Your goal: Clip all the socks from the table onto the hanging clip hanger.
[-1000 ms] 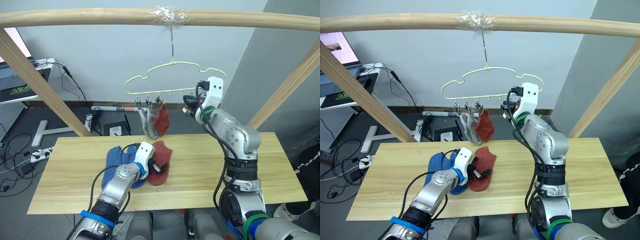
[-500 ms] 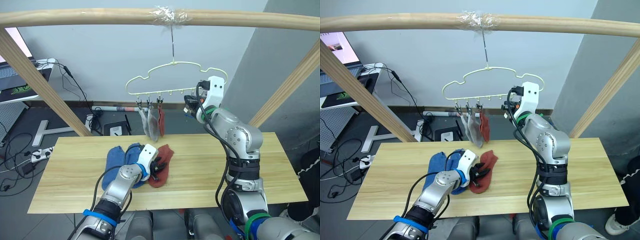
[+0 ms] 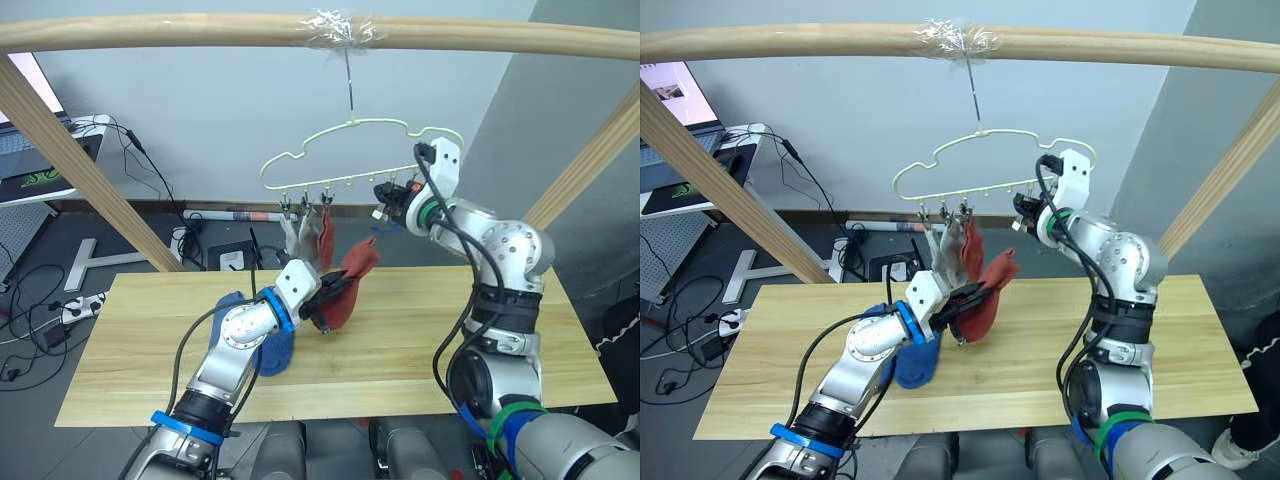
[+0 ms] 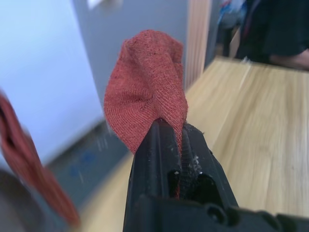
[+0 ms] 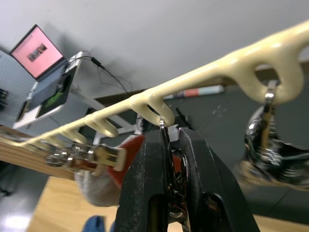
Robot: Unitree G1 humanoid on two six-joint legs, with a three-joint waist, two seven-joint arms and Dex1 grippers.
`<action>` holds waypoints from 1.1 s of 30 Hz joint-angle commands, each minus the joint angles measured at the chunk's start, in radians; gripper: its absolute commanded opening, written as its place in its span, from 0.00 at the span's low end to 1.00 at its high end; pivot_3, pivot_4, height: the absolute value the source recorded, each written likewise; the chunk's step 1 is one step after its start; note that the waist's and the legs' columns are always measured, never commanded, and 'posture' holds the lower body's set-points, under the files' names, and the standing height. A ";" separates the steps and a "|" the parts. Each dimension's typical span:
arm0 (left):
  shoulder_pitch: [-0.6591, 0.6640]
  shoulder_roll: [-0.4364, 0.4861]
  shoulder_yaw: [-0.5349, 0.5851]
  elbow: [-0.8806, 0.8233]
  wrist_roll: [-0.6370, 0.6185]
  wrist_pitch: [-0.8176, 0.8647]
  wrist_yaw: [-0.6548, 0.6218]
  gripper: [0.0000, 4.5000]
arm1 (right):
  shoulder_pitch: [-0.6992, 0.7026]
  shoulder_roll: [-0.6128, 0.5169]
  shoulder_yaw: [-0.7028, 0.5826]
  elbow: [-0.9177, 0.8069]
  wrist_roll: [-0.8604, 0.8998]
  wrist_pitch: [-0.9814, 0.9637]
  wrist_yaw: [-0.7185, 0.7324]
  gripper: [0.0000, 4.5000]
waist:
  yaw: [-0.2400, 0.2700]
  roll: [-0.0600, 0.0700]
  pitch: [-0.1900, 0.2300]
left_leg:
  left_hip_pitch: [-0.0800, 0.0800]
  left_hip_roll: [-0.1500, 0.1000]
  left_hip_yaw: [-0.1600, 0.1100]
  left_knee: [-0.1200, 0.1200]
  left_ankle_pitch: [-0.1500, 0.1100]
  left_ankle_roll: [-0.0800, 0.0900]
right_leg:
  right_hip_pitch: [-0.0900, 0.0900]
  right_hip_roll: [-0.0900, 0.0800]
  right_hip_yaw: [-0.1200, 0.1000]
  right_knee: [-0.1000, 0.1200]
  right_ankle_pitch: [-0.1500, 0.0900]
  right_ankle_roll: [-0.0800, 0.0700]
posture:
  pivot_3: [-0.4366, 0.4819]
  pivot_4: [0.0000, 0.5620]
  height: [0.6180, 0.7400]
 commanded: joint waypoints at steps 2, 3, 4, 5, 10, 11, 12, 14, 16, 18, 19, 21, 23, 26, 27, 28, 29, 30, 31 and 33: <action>-0.012 0.002 -0.004 0.004 0.047 -0.144 0.027 0.01 | -0.051 -0.015 -0.116 0.013 0.053 0.112 -0.041 0.03 | 0.001 0.000 0.000 | 0.000 0.000 0.000 0.000 0.000 0.000 | 0.000 0.000 0.000 0.000 0.001 -0.001 | 0.56 0.36 1.00; -0.020 -0.003 -0.001 0.016 0.059 -0.160 0.040 0.01 | -0.061 -0.012 -0.138 0.016 0.060 0.136 -0.052 0.03 | 0.001 0.000 0.000 | 0.000 0.000 0.000 0.000 0.000 0.000 | 0.000 0.000 0.000 0.000 0.001 -0.001 | 0.56 0.36 1.00; -0.026 -0.008 0.002 0.025 0.064 -0.170 0.049 0.01 | -0.068 -0.009 -0.152 0.016 0.063 0.153 -0.058 0.03 | 0.001 0.000 0.000 | 0.000 0.000 0.000 0.000 0.000 0.000 | 0.000 0.000 0.000 0.000 0.000 -0.001 | 0.56 0.36 1.00; -0.036 -0.012 0.004 0.035 0.072 -0.180 0.060 0.01 | -0.072 -0.008 -0.161 0.012 0.063 0.171 -0.064 0.03 | 0.001 0.000 0.000 | 0.000 0.000 0.000 0.000 0.000 0.000 | 0.000 0.000 0.000 0.000 0.000 0.001 | 0.56 0.36 1.00; -0.070 -0.021 -0.003 0.074 0.112 -0.231 0.098 0.01 | -0.103 0.031 -0.236 -0.012 0.073 0.255 -0.100 0.03 | 0.000 0.000 0.000 | 0.000 0.000 0.000 0.000 0.000 0.000 | 0.000 0.000 0.000 0.001 0.000 0.001 | 0.56 0.36 1.00; -0.074 -0.023 -0.004 0.082 0.117 -0.234 0.104 0.01 | -0.108 0.036 -0.243 -0.017 0.071 0.265 -0.103 0.03 | 0.000 0.000 0.000 | 0.000 0.000 0.000 0.000 0.000 0.000 | 0.000 0.000 0.000 0.001 0.000 0.001 | 0.56 0.36 1.00; -0.080 -0.023 -0.006 0.091 0.129 -0.248 0.112 0.01 | -0.113 0.042 -0.252 -0.022 0.069 0.276 -0.106 0.03 | 0.000 0.000 0.000 | 0.000 0.000 0.000 0.000 0.000 0.000 | 0.000 0.000 0.000 0.001 0.000 0.001 | 0.56 0.36 1.00; -0.092 -0.030 -0.002 0.107 0.152 -0.257 0.138 0.01 | -0.119 0.052 -0.264 -0.033 0.063 0.295 -0.110 0.03 | 0.000 0.000 0.000 | 0.000 0.000 0.000 0.000 0.000 0.000 | 0.000 0.000 0.000 0.001 0.000 0.001 | 0.56 0.36 1.00; -0.106 -0.035 -0.002 0.122 0.168 -0.264 0.156 0.01 | -0.127 0.057 -0.275 -0.038 0.056 0.310 -0.112 0.03 | 0.000 0.000 0.000 | 0.000 0.000 -0.001 0.000 0.000 0.000 | 0.000 0.000 -0.001 0.001 0.000 0.001 | 0.55 0.36 1.00; -0.114 -0.038 -0.006 0.131 0.176 -0.270 0.165 0.01 | -0.133 0.063 -0.286 -0.042 0.050 0.323 -0.115 0.03 | 0.000 0.000 0.000 | 0.000 0.000 -0.001 0.000 0.000 0.000 | 0.000 0.000 -0.001 0.001 0.000 0.001 | 0.55 0.36 1.00; -0.117 -0.039 -0.007 0.134 0.182 -0.272 0.171 0.01 | -0.135 0.066 -0.290 -0.045 0.048 0.328 -0.115 0.03 | 0.000 0.000 0.000 | 0.000 0.000 -0.001 0.000 0.000 0.000 | 0.000 0.000 -0.001 0.001 0.000 0.001 | 0.55 0.36 1.00; -0.126 -0.041 -0.009 0.147 0.195 -0.279 0.185 0.01 | -0.137 0.071 -0.292 -0.050 0.049 0.333 -0.118 0.03 | -0.001 0.000 0.000 | 0.000 0.000 -0.001 0.000 0.000 0.000 | 0.000 0.000 -0.001 0.001 0.000 0.001 | 0.55 0.36 1.00; -0.135 -0.044 -0.006 0.157 0.208 -0.284 0.202 0.01 | -0.137 0.075 -0.291 -0.055 0.050 0.333 -0.120 0.03 | -0.001 0.000 0.000 | 0.000 0.000 -0.001 0.000 0.000 0.000 | 0.000 0.000 -0.001 0.001 0.000 0.001 | 0.55 0.36 1.00; -0.146 -0.047 -0.004 0.169 0.216 -0.286 0.217 0.01 | -0.135 0.080 -0.289 -0.060 0.056 0.333 -0.122 0.03 | -0.001 0.000 0.000 | 0.000 0.000 -0.001 0.000 0.000 0.000 | 0.000 0.000 -0.001 0.001 0.000 0.001 | 0.55 0.36 1.00; -0.147 -0.047 -0.005 0.171 0.216 -0.287 0.219 0.01 | -0.134 0.081 -0.290 -0.062 0.060 0.333 -0.120 0.03 | -0.001 0.000 0.000 | 0.000 0.000 -0.001 0.000 0.000 0.000 | 0.000 0.000 -0.001 0.001 0.000 0.001 | 0.55 0.36 1.00; -0.148 -0.047 -0.007 0.171 0.215 -0.288 0.219 0.00 | -0.132 0.078 -0.285 -0.065 0.065 0.333 -0.113 0.10 | -0.002 0.000 0.000 | 0.000 0.000 -0.001 0.000 0.000 0.000 | 0.000 0.000 -0.001 0.001 0.000 0.001 | 0.55 0.36 1.00; -0.147 -0.047 -0.008 0.169 0.214 -0.289 0.219 0.00 | -0.129 0.074 -0.279 -0.069 0.068 0.333 -0.105 0.19 | -0.002 0.000 0.000 | 0.000 0.000 -0.001 0.000 0.000 0.000 | 0.000 0.000 -0.001 0.001 0.000 0.001 | 0.55 0.36 1.00; -0.146 -0.048 -0.009 0.167 0.214 -0.288 0.218 0.00 | -0.125 0.070 -0.273 -0.073 0.074 0.333 -0.095 0.25 | -0.002 0.000 0.000 | 0.000 0.000 -0.001 0.000 0.000 0.000 | 0.000 0.000 -0.001 0.001 0.000 0.001 | 0.56 0.33 1.00; -0.144 -0.049 -0.010 0.166 0.214 -0.288 0.218 0.00 | -0.122 0.067 -0.269 -0.076 0.078 0.333 -0.088 0.35 | -0.002 0.000 0.000 | 0.000 0.000 -0.001 0.000 0.000 0.000 | 0.000 0.000 -0.001 0.001 0.000 0.001 | 0.56 0.33 1.00; -0.138 -0.054 -0.012 0.160 0.206 -0.271 0.210 0.00 | -0.115 0.060 -0.263 -0.084 0.089 0.333 -0.072 0.50 | -0.002 0.000 0.000 | 0.000 0.000 -0.001 0.000 0.000 0.000 | 0.000 0.000 -0.001 0.001 0.000 0.000 | 0.56 0.31 1.00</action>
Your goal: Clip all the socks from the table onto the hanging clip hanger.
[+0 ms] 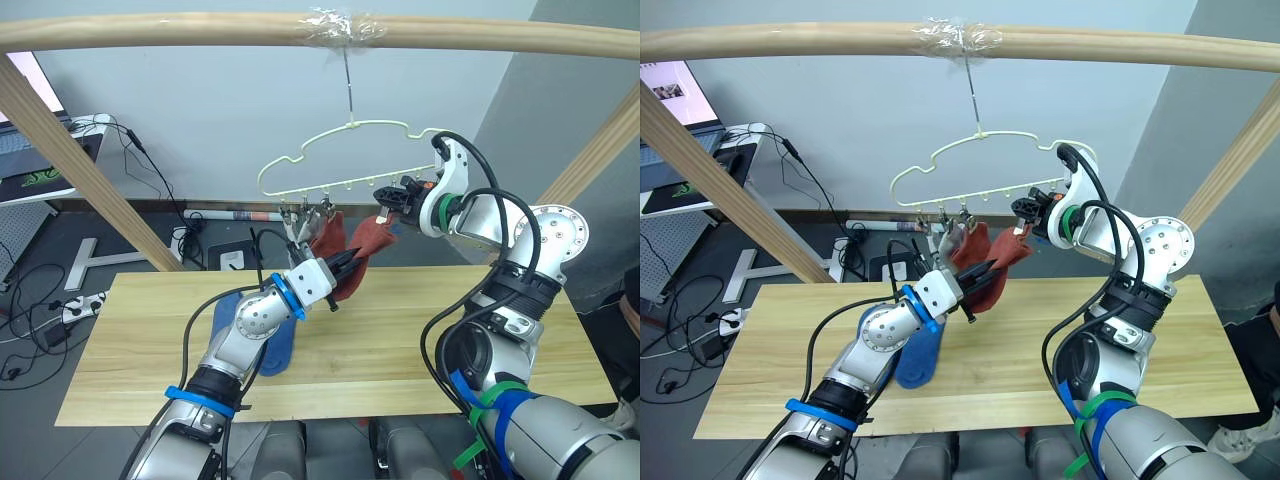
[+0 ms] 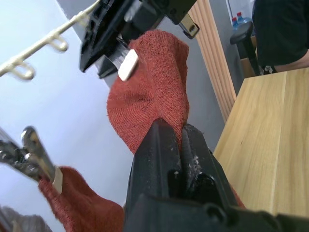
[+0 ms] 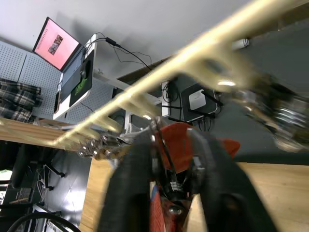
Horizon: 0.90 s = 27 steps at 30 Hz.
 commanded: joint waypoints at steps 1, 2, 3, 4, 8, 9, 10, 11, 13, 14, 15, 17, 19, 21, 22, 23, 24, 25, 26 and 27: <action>0.002 -0.014 -0.011 -0.029 -0.024 0.010 -0.004 0.00 | 0.000 -0.016 0.019 -0.058 0.036 0.008 0.037 0.58 | 0.000 0.000 0.000 | 0.000 0.000 0.000 0.000 0.000 0.000 | 0.000 0.000 0.000 0.000 0.001 -0.001 | 0.56 0.31 1.00; 0.005 -0.015 -0.012 -0.032 -0.029 0.019 -0.010 0.00 | 0.003 -0.018 0.022 -0.062 0.040 0.008 0.042 0.66 | -0.001 0.000 0.000 | 0.000 0.000 0.000 0.000 0.000 0.000 | 0.000 0.000 0.000 0.000 0.002 -0.003 | 0.56 0.30 1.00; 0.007 -0.018 -0.013 -0.036 -0.036 0.023 -0.016 0.00 | 0.007 -0.026 0.030 -0.071 0.043 0.008 0.052 0.74 | -0.001 0.000 0.000 | 0.000 0.000 0.000 0.000 0.000 0.000 | 0.000 0.000 0.000 0.000 0.002 -0.003 | 0.56 0.30 1.00; 0.008 -0.020 -0.014 -0.041 -0.041 0.030 -0.023 0.00 | 0.018 -0.052 0.065 -0.088 0.044 0.008 0.078 0.81 | -0.001 0.000 0.000 | 0.000 0.000 0.000 0.000 0.000 0.000 | 0.000 0.000 0.000 0.000 0.002 -0.003 | 0.56 0.30 1.00; -0.002 -0.037 -0.018 -0.050 -0.103 0.122 -0.079 0.17 | 0.140 -0.176 0.198 -0.268 0.116 0.008 0.180 1.00 | 0.004 0.000 0.000 | -0.001 0.000 0.000 0.000 0.000 0.000 | 0.000 0.000 -0.001 0.000 0.002 -0.003 | 0.56 0.27 1.00; -0.008 -0.044 -0.011 -0.051 -0.125 0.159 -0.090 0.24 | 0.185 -0.204 0.232 -0.334 0.125 -0.005 0.205 1.00 | 0.001 0.000 0.000 | -0.001 -0.001 0.000 0.000 0.000 0.000 | 0.000 0.000 0.000 0.000 0.002 -0.003 | 0.55 0.27 1.00; -0.013 -0.051 -0.004 -0.053 -0.147 0.197 -0.099 0.30 | 0.236 -0.236 0.272 -0.398 0.126 -0.029 0.224 1.00 | 0.000 0.000 0.000 | -0.001 -0.001 0.000 0.000 0.000 0.000 | 0.000 0.000 0.000 0.000 0.002 -0.003 | 0.55 0.27 1.00; -0.016 -0.057 0.005 -0.057 -0.171 0.237 -0.109 0.36 | 0.295 -0.263 0.313 -0.467 0.122 -0.060 0.240 1.00 | 0.000 0.000 -0.001 | -0.001 -0.001 0.000 0.000 0.000 0.000 | 0.000 0.000 0.000 0.000 0.002 -0.003 | 0.55 0.26 1.00; -0.016 -0.061 0.019 -0.071 -0.217 0.307 -0.134 0.51 | 0.408 -0.315 0.404 -0.577 0.086 -0.146 0.257 1.00 | -0.003 0.000 -0.001 | -0.001 0.000 -0.001 0.000 0.000 0.000 | 0.000 0.000 -0.001 0.000 0.001 -0.002 | 0.55 0.25 1.00; -0.013 -0.058 0.030 -0.086 -0.244 0.347 -0.148 0.57 | 0.461 -0.331 0.451 -0.624 0.054 -0.201 0.254 1.00 | -0.008 0.000 -0.001 | -0.001 0.000 -0.001 0.000 0.000 0.000 | 0.000 0.000 -0.001 0.001 -0.001 0.002 | 0.55 0.24 1.00; -0.011 -0.053 0.043 -0.104 -0.275 0.394 -0.164 0.65 | 0.510 -0.335 0.494 -0.660 0.015 -0.261 0.236 1.00 | -0.016 0.000 -0.001 | 0.000 0.000 -0.001 0.000 0.000 0.000 | 0.000 0.000 -0.001 0.001 -0.001 0.002 | 0.55 0.24 1.00; -0.010 -0.037 0.066 -0.142 -0.320 0.465 -0.192 0.76 | 0.584 -0.336 0.563 -0.700 -0.059 -0.366 0.203 1.00 | -0.029 0.000 -0.001 | 0.000 0.000 -0.001 0.001 0.000 0.000 | 0.000 0.000 -0.001 0.002 -0.001 0.002 | 0.55 0.24 1.00; -0.014 -0.010 0.096 -0.200 -0.363 0.546 -0.212 0.86 | 0.635 -0.339 0.643 -0.715 -0.151 -0.487 0.175 0.96 | -0.034 0.001 -0.002 | 0.001 0.000 -0.001 0.003 0.000 0.000 | 0.000 0.001 -0.001 0.002 0.000 0.003 | 0.55 0.24 1.00; -0.013 0.032 0.124 -0.269 -0.418 0.623 -0.255 1.00 | 0.664 -0.327 0.720 -0.702 -0.240 -0.591 0.139 0.87 | -0.037 0.000 -0.002 | 0.001 0.000 -0.001 0.005 0.000 0.000 | 0.001 0.001 0.000 0.003 0.000 0.004 | 0.55 0.25 1.00; -0.006 0.060 0.139 -0.310 -0.447 0.654 -0.282 1.00 | 0.673 -0.317 0.757 -0.688 -0.288 -0.637 0.113 0.80 | -0.038 0.000 -0.002 | 0.001 0.000 -0.001 0.006 0.000 0.000 | 0.001 0.001 0.000 0.003 0.001 0.004 | 0.55 0.25 1.00; 0.000 0.083 0.150 -0.342 -0.467 0.676 -0.302 1.00 | 0.679 -0.307 0.785 -0.674 -0.326 -0.675 0.095 0.72 | -0.039 0.000 -0.002 | 0.001 0.000 -0.001 0.007 0.000 0.000 | 0.001 0.001 0.000 0.003 0.001 0.004 | 0.55 0.25 1.00; 0.003 0.108 0.165 -0.369 -0.487 0.697 -0.321 1.00 | 0.679 -0.293 0.812 -0.653 -0.360 -0.714 0.081 0.72 | -0.038 0.000 -0.002 | 0.000 0.000 -0.001 0.008 0.000 0.000 | 0.001 0.001 0.001 0.003 0.001 0.004 | 0.56 0.26 1.00; 0.005 0.131 0.179 -0.391 -0.503 0.713 -0.334 1.00 | 0.678 -0.280 0.834 -0.633 -0.392 -0.747 0.067 0.72 | -0.037 0.000 -0.002 | 0.000 0.000 -0.001 0.008 0.000 0.000 | 0.001 0.001 0.001 0.003 0.001 0.004 | 0.56 0.26 1.00; 0.005 0.153 0.196 -0.412 -0.517 0.728 -0.344 1.00 | 0.680 -0.257 0.845 -0.613 -0.414 -0.780 0.055 0.72 | -0.036 0.000 -0.002 | 0.000 0.000 -0.001 0.009 0.000 0.000 | 0.002 0.001 0.001 0.002 0.001 0.004 | 0.56 0.26 1.00; 0.004 0.170 0.209 -0.430 -0.531 0.740 -0.353 1.00 | 0.682 -0.233 0.849 -0.594 -0.432 -0.812 0.043 0.72 | -0.033 0.000 -0.002 | 0.000 0.000 -0.001 0.009 0.000 0.000 | 0.002 0.001 0.001 0.002 0.001 0.005 | 0.57 0.26 1.00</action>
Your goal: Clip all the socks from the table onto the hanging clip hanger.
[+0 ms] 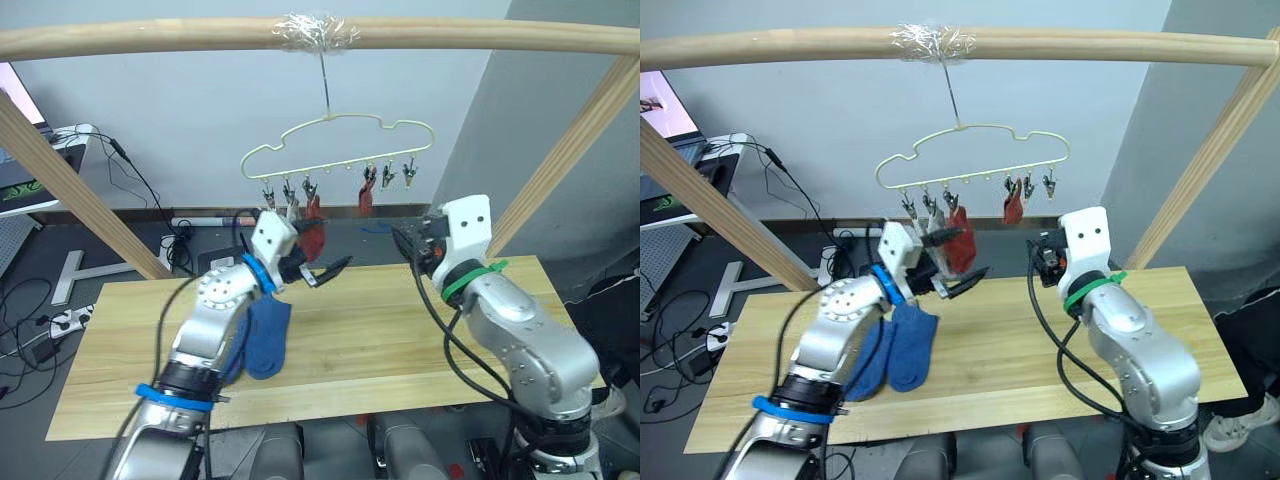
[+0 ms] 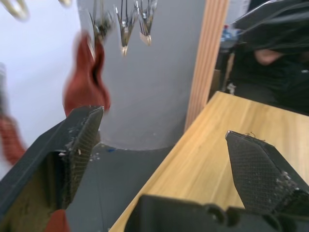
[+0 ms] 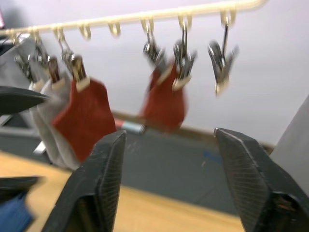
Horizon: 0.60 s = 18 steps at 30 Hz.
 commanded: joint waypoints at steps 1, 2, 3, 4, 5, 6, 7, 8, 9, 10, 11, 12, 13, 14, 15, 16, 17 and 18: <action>-0.006 0.045 0.056 -0.092 -0.062 0.042 -0.037 1.00 | -0.004 0.056 0.028 0.043 -0.082 -0.131 -0.042 0.67 | 0.004 0.000 0.000 | 0.000 0.000 0.000 0.000 0.000 0.000 | 0.000 0.000 0.000 0.000 0.000 0.000 | 0.58 0.26 1.00; -0.014 0.054 0.065 -0.102 -0.072 0.053 -0.038 1.00 | -0.009 0.068 0.032 0.068 -0.094 -0.152 -0.043 0.66 | 0.008 0.000 0.000 | 0.000 0.000 0.000 0.000 0.000 0.000 | 0.000 0.000 0.000 0.000 0.000 0.000 | 0.58 0.27 1.00; -0.023 0.059 0.072 -0.111 -0.080 0.063 -0.038 1.00 | -0.015 0.078 0.038 0.092 -0.107 -0.171 -0.042 0.61 | 0.010 0.000 0.000 | 0.000 0.000 0.000 0.000 0.000 0.000 | 0.000 0.000 0.000 0.000 0.000 0.000 | 0.58 0.27 1.00; -0.030 0.062 0.076 -0.118 -0.085 0.072 -0.036 1.00 | -0.020 0.084 0.042 0.114 -0.121 -0.189 -0.039 0.54 | 0.012 0.000 0.000 | 0.000 0.000 0.000 0.000 0.000 0.000 | 0.000 0.000 0.000 0.000 0.000 0.000 | 0.59 0.27 1.00; -0.035 0.064 0.078 -0.124 -0.089 0.082 -0.036 1.00 | -0.026 0.089 0.044 0.136 -0.136 -0.208 -0.037 0.47 | 0.015 0.000 0.000 | 0.000 0.000 0.000 0.001 0.000 0.000 | 0.000 0.000 0.000 0.000 0.000 0.000 | 0.60 0.27 1.00; -0.041 0.064 0.080 -0.125 -0.091 0.087 -0.033 1.00 | -0.035 0.095 0.043 0.161 -0.148 -0.227 -0.035 0.47 | 0.017 0.000 0.000 | -0.001 0.000 0.000 0.001 0.000 0.000 | 0.000 0.000 0.000 0.000 0.000 0.000 | 0.60 0.28 1.00; -0.045 0.063 0.081 -0.123 -0.089 0.090 -0.029 1.00 | -0.043 0.099 0.041 0.185 -0.159 -0.245 -0.033 0.47 | 0.018 0.000 0.000 | -0.001 0.000 0.000 0.001 0.000 0.000 | 0.000 0.000 0.000 0.000 0.000 0.000 | 0.60 0.28 1.00; -0.048 0.061 0.081 -0.119 -0.084 0.089 -0.024 1.00 | -0.052 0.103 0.037 0.212 -0.169 -0.264 -0.029 0.47 | 0.017 0.000 0.000 | -0.001 0.000 0.000 0.002 0.000 0.000 | 0.000 0.000 0.000 0.000 0.000 0.000 | 0.60 0.28 1.00; -0.050 0.057 0.080 -0.117 -0.081 0.089 -0.019 1.00 | -0.063 0.107 0.032 0.237 -0.176 -0.281 -0.025 0.47 | 0.017 0.000 0.000 | -0.001 0.000 0.000 0.002 0.000 0.000 | 0.000 0.000 0.000 0.000 0.001 0.000 | 0.61 0.28 1.00; -0.050 0.054 0.080 -0.119 -0.078 0.089 -0.013 1.00 | -0.074 0.111 0.028 0.263 -0.182 -0.298 -0.021 0.47 | 0.017 0.000 0.000 | -0.001 0.000 0.000 0.002 0.000 0.000 | 0.000 0.000 0.000 0.000 0.001 0.000 | 0.61 0.28 1.00; -0.050 0.050 0.078 -0.125 -0.076 0.092 -0.007 1.00 | -0.085 0.116 0.022 0.290 -0.186 -0.315 -0.016 0.47 | 0.017 0.000 0.000 | -0.001 0.000 0.000 0.002 0.000 0.000 | 0.000 0.000 0.000 0.000 0.001 0.000 | 0.61 0.29 1.00; -0.049 0.047 0.078 -0.133 -0.078 0.098 -0.002 1.00 | -0.095 0.124 0.014 0.317 -0.187 -0.332 -0.013 0.47 | 0.018 0.000 0.000 | -0.001 0.000 0.000 0.002 0.000 0.000 | 0.000 0.000 0.000 0.000 0.001 0.000 | 0.61 0.29 1.00; -0.047 0.045 0.076 -0.142 -0.080 0.102 0.003 1.00 | -0.108 0.131 0.003 0.350 -0.188 -0.350 -0.011 0.47 | 0.018 0.000 0.000 | -0.001 0.000 0.000 0.002 0.000 0.000 | 0.000 0.000 0.000 0.000 0.001 0.000 | 0.61 0.30 1.00; -0.044 0.043 0.074 -0.151 -0.081 0.106 0.007 1.00 | -0.126 0.133 -0.005 0.392 -0.194 -0.374 -0.007 0.47 | 0.018 0.000 0.000 | -0.001 0.000 0.000 0.002 0.000 0.000 | 0.000 0.000 0.000 0.000 0.001 0.000 | 0.62 0.30 1.00; -0.041 0.041 0.073 -0.159 -0.081 0.105 0.009 1.00 | -0.149 0.136 -0.016 0.436 -0.198 -0.397 -0.007 0.47 | 0.018 0.000 0.000 | -0.001 0.000 0.000 0.002 0.000 0.000 | 0.000 0.000 0.000 0.000 0.001 0.000 | 0.62 0.30 1.00; -0.039 0.040 0.072 -0.166 -0.079 0.104 0.011 1.00 | -0.171 0.138 -0.027 0.476 -0.200 -0.417 -0.006 0.47 | 0.018 0.000 0.000 | -0.001 0.000 0.000 0.002 0.000 0.000 | 0.000 0.000 0.000 0.000 0.001 0.000 | 0.63 0.31 1.00; -0.038 0.039 0.072 -0.171 -0.079 0.106 0.014 1.00 | -0.193 0.141 -0.035 0.514 -0.202 -0.436 -0.006 0.47 | 0.018 0.000 0.000 | -0.001 0.000 0.000 0.002 0.000 0.000 | 0.000 0.000 0.000 0.000 0.001 0.000 | 0.63 0.31 1.00; -0.038 0.038 0.073 -0.174 -0.079 0.109 0.017 1.00 | -0.210 0.144 -0.041 0.541 -0.203 -0.451 -0.006 0.47 | 0.019 0.000 0.000 | -0.001 0.000 0.000 0.002 0.000 0.000 | 0.000 0.000 0.000 0.000 0.001 0.000 | 0.63 0.31 1.00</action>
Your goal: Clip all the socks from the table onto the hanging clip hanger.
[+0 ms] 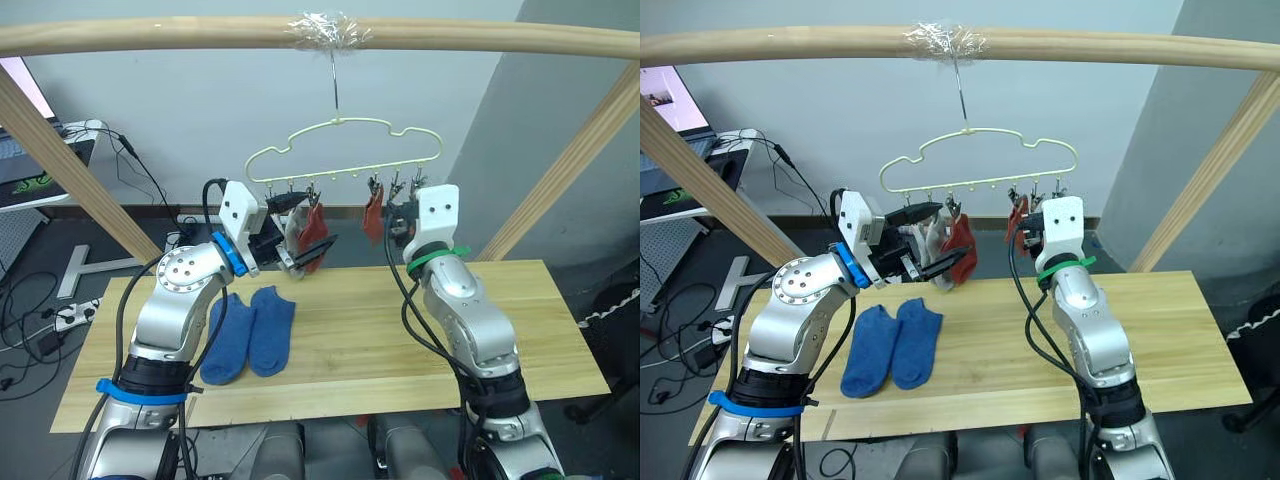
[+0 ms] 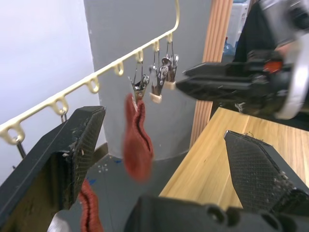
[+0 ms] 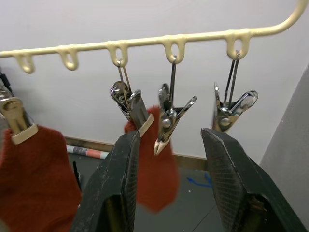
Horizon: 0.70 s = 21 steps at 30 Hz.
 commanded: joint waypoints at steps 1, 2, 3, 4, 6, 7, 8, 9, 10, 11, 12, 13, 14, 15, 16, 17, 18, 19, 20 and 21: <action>-0.005 -0.002 0.017 -0.050 -0.011 -0.003 0.012 1.00 | -0.064 0.010 -0.036 0.070 -0.019 -0.083 0.007 0.47 | 0.002 0.000 0.000 | 0.000 0.000 0.000 0.000 0.000 0.000 | 0.000 0.000 0.000 0.000 0.000 0.000 | 0.64 0.31 1.00; -0.005 -0.001 0.018 -0.049 -0.009 -0.002 0.014 1.00 | -0.079 0.013 -0.040 0.097 -0.021 -0.097 0.008 0.47 | 0.003 0.000 0.000 | 0.000 0.000 0.000 0.000 0.000 0.000 | 0.000 0.000 0.000 0.000 0.000 0.000 | 0.64 0.31 1.00; -0.006 0.000 0.021 -0.048 -0.008 -0.001 0.017 1.00 | -0.091 0.017 -0.044 0.120 -0.023 -0.109 0.010 0.47 | 0.003 0.000 0.000 | 0.000 0.000 0.000 0.000 0.000 0.000 | 0.000 0.000 0.000 0.000 0.000 0.000 | 0.64 0.31 1.00; -0.007 0.001 0.022 -0.047 -0.006 -0.001 0.019 1.00 | -0.102 0.022 -0.048 0.144 -0.024 -0.123 0.011 0.47 | 0.004 0.000 0.000 | 0.000 0.000 0.000 0.000 0.000 0.000 | 0.000 0.000 0.000 0.000 0.000 0.000 | 0.65 0.32 1.00; -0.009 0.003 0.025 -0.047 -0.005 0.000 0.023 1.00 | -0.123 0.032 -0.049 0.187 -0.028 -0.149 0.019 0.47 | 0.004 0.000 0.000 | 0.000 0.000 0.000 0.000 0.000 0.000 | 0.000 0.000 0.000 0.000 0.003 -0.004 | 0.65 0.32 1.00; -0.009 0.004 0.025 -0.048 -0.006 0.001 0.024 1.00 | -0.129 0.036 -0.050 0.200 -0.030 -0.158 0.022 0.47 | 0.006 0.000 0.000 | 0.000 0.000 0.000 0.000 0.000 0.000 | 0.000 0.000 0.000 0.000 0.003 -0.004 | 0.65 0.32 1.00; -0.011 0.005 0.025 -0.049 -0.006 0.002 0.026 1.00 | -0.137 0.040 -0.053 0.216 -0.032 -0.167 0.025 0.47 | 0.008 0.000 0.000 | 0.000 0.000 0.000 0.000 0.000 0.000 | 0.000 0.000 0.000 0.000 0.003 -0.005 | 0.66 0.32 1.00; -0.012 0.006 0.024 -0.049 -0.006 0.002 0.027 1.00 | -0.142 0.044 -0.056 0.226 -0.034 -0.174 0.027 0.47 | 0.010 0.000 0.000 | 0.000 0.000 0.000 0.000 0.000 0.000 | 0.000 0.000 0.000 0.000 0.003 -0.005 | 0.66 0.32 1.00; -0.012 0.007 0.023 -0.049 -0.005 0.003 0.029 1.00 | -0.153 0.048 -0.058 0.244 -0.035 -0.183 0.029 0.47 | 0.012 0.000 0.000 | 0.000 0.000 0.000 0.000 0.000 0.000 | 0.000 0.000 0.000 0.000 0.003 -0.005 | 0.66 0.32 1.00; -0.014 0.006 0.022 -0.050 -0.004 0.004 0.032 1.00 | -0.166 0.053 -0.062 0.263 -0.036 -0.191 0.028 0.47 | 0.014 0.000 0.000 | 0.000 0.000 0.000 0.000 0.000 0.000 | 0.000 0.000 0.000 0.000 0.003 -0.005 | 0.66 0.32 1.00; -0.015 0.006 0.021 -0.052 -0.003 0.005 0.033 1.00 | -0.176 0.056 -0.065 0.280 -0.037 -0.199 0.028 0.47 | 0.016 0.000 0.000 | 0.000 0.000 0.000 0.000 0.000 0.000 | 0.000 0.000 0.000 0.000 0.003 -0.005 | 0.66 0.32 1.00; -0.015 0.006 0.021 -0.052 -0.003 0.006 0.034 1.00 | -0.183 0.058 -0.067 0.292 -0.037 -0.205 0.027 0.47 | 0.017 0.000 0.000 | 0.000 0.000 0.000 0.000 0.000 0.000 | 0.000 0.000 0.000 0.000 0.003 -0.005 | 0.66 0.32 1.00; -0.017 0.006 0.020 -0.054 -0.003 0.008 0.036 1.00 | -0.190 0.060 -0.070 0.303 -0.037 -0.211 0.027 0.47 | 0.019 0.000 0.000 | 0.000 0.000 0.000 0.000 0.000 0.000 | 0.000 0.000 0.000 0.000 0.003 -0.005 | 0.66 0.32 1.00; -0.018 0.006 0.020 -0.055 -0.004 0.009 0.036 1.00 | -0.198 0.061 -0.071 0.313 -0.037 -0.218 0.028 0.47 | 0.020 0.000 0.000 | 0.000 0.000 0.000 0.000 0.000 0.000 | 0.000 0.000 0.000 0.000 0.003 -0.005 | 0.66 0.32 1.00; -0.019 0.006 0.020 -0.056 -0.004 0.010 0.036 1.00 | -0.203 0.062 -0.073 0.321 -0.037 -0.223 0.029 0.47 | 0.021 0.000 0.000 | 0.000 0.000 0.000 0.000 0.000 0.000 | 0.000 0.000 0.000 0.000 0.003 -0.005 | 0.66 0.32 1.00; -0.026 0.005 0.023 -0.056 -0.008 0.012 0.037 1.00 | -0.212 0.063 -0.074 0.333 -0.037 -0.229 0.030 0.47 | 0.022 0.000 0.000 | 0.000 0.000 0.000 0.000 0.000 0.000 | 0.000 0.000 0.000 0.000 0.003 -0.005 | 0.66 0.32 1.00; -0.030 0.004 0.024 -0.056 -0.010 0.014 0.038 1.00 | -0.217 0.063 -0.075 0.341 -0.037 -0.234 0.032 0.47 | 0.022 0.000 0.000 | 0.000 0.000 0.000 0.000 0.000 0.000 | 0.000 0.000 0.000 0.000 0.003 -0.005 | 0.66 0.32 1.00; -0.039 0.001 0.028 -0.055 -0.020 0.019 0.036 1.00 | -0.225 0.064 -0.076 0.356 -0.036 -0.243 0.035 0.47 | 0.023 0.000 0.000 | 0.000 0.000 0.000 0.000 0.000 0.000 | 0.000 0.000 0.000 0.000 0.003 -0.005 | 0.66 0.32 1.00; -0.050 -0.002 0.032 -0.055 -0.032 0.026 0.033 1.00 | -0.234 0.065 -0.078 0.371 -0.035 -0.251 0.037 0.47 | 0.023 0.000 0.000 | 0.000 0.000 0.000 0.000 0.000 0.000 | 0.000 0.000 0.000 0.000 0.003 -0.005 | 0.66 0.32 1.00; -0.058 -0.003 0.035 -0.055 -0.039 0.032 0.031 1.00 | -0.241 0.065 -0.079 0.382 -0.035 -0.258 0.040 0.47 | 0.023 0.000 0.000 | 0.000 0.000 0.000 0.000 0.000 0.000 | 0.000 0.000 0.000 0.000 0.003 -0.005 | 0.66 0.32 1.00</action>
